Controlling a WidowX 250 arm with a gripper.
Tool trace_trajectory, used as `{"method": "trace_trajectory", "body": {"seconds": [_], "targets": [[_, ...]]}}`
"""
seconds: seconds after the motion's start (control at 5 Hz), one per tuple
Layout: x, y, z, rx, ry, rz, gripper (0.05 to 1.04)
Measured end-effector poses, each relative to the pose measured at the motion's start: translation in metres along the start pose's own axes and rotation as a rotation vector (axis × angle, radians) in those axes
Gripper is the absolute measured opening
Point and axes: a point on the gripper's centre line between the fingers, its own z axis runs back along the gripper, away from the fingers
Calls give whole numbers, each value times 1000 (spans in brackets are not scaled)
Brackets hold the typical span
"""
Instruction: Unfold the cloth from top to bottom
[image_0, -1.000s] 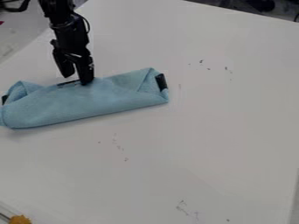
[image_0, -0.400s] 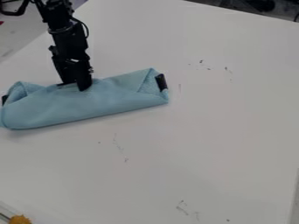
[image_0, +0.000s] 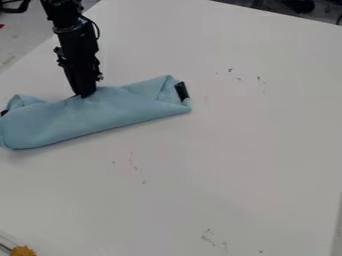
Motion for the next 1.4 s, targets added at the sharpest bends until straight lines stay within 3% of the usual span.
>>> {"method": "trace_trajectory", "body": {"seconds": [0.2,0.4,0.6,0.8,1.0,1.2,1.4], "targets": [[5,-1,16,65,0,-30,70],[12,-10,48,147,-3,-73,54],[8,-32,75,190,-22,-53,76],[0,-47,67,174,-54,-21,212],[1,-40,57,147,-105,-25,468],[-4,-20,36,111,-98,-4,775],[-1,-7,20,75,-93,-5,996]]}}
